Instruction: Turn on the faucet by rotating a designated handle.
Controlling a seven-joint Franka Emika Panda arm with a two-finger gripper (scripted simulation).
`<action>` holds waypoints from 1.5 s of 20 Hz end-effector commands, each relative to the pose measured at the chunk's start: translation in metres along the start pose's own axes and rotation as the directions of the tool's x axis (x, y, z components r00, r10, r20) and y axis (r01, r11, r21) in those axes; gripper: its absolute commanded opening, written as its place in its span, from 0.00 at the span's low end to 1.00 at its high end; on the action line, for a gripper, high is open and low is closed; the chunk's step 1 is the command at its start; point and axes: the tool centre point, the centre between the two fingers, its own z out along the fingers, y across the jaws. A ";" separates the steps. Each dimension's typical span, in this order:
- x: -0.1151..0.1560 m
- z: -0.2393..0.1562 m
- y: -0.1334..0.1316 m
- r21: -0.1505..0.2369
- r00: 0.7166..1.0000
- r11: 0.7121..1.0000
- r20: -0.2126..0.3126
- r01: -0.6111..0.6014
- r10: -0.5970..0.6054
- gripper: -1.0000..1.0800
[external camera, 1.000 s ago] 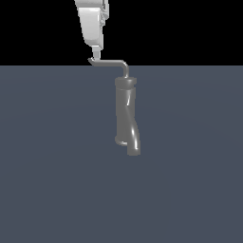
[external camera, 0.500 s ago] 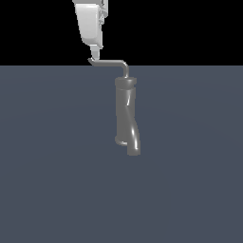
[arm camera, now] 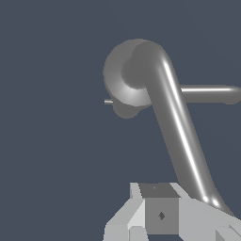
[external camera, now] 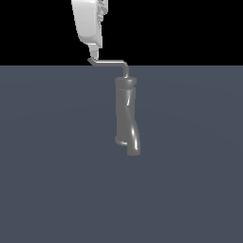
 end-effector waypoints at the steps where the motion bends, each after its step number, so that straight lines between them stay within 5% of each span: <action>1: -0.002 0.000 0.011 -0.007 1.000 1.000 -0.001 0.003 -0.003 0.00; 30: 0.048 -0.001 0.087 -0.006 1.000 1.000 -0.001 0.002 -0.002 0.00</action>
